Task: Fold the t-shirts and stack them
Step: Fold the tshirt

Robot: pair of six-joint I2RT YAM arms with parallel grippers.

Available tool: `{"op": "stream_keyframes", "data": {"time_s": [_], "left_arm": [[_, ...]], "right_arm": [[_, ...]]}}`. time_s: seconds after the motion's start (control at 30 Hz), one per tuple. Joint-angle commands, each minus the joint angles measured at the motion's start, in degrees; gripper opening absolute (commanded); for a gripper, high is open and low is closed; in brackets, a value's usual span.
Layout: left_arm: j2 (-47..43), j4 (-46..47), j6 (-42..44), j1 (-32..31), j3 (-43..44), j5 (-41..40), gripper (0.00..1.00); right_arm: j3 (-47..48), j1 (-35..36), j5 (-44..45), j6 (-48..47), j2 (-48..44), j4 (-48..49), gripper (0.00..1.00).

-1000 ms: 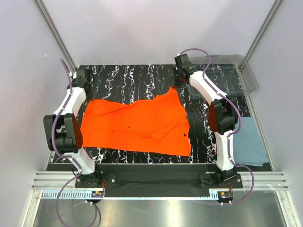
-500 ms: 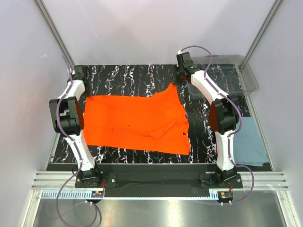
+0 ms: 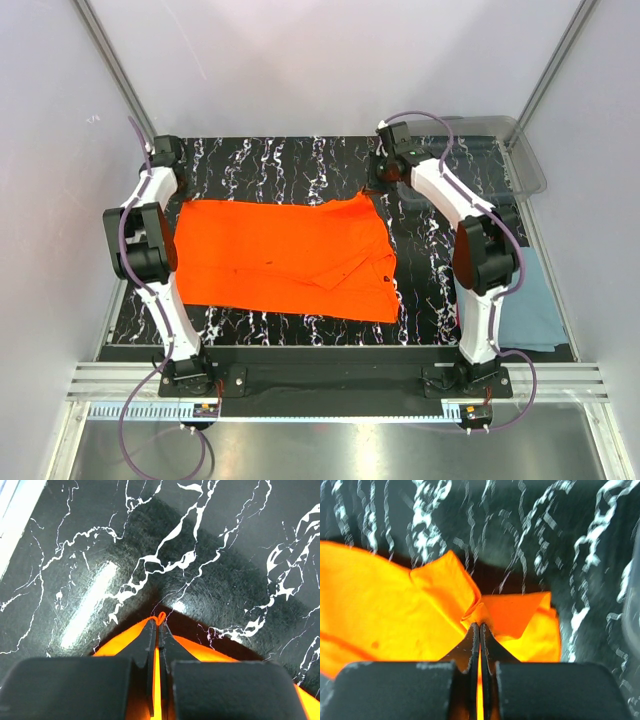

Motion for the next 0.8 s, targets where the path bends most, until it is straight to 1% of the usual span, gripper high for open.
{"op": "stream_keyframes", "data": {"time_s": [0.0,0.13,0.27,0.4,0.63,0.77], "left_arm": [[-2.7,0.0,0.5,0.4,-0.3,0.6,0.00],[-5.4,-2.7,0.3,1.0,-2.2,-0.3,0.00],[-7.9,-4.0,0.4,2.1,-5.0,-2.2,0.00],[-8.7,-7.1,1.2,3.1,-6.0,-2.2,0.00],[-11.8,-8.1,2.4,4.1,-10.1,-3.1,0.01],[-12.5,-8.9,3.0,4.2,-11.9,-4.0,0.03]], "right_arm": [[-2.8,-0.4,-4.8,1.8,-7.7,1.6,0.00],[-7.1,-0.3,-9.5,3.7,-10.7,2.1,0.00],[-10.8,0.5,-12.1,5.7,-13.7,2.1,0.00],[-14.8,1.9,-12.1,6.6,-17.8,2.4,0.00],[-23.2,3.9,-14.2,9.5,-22.7,3.8,0.00],[-27.9,5.6,-13.4,10.0,-25.6,4.5,0.00]]}}
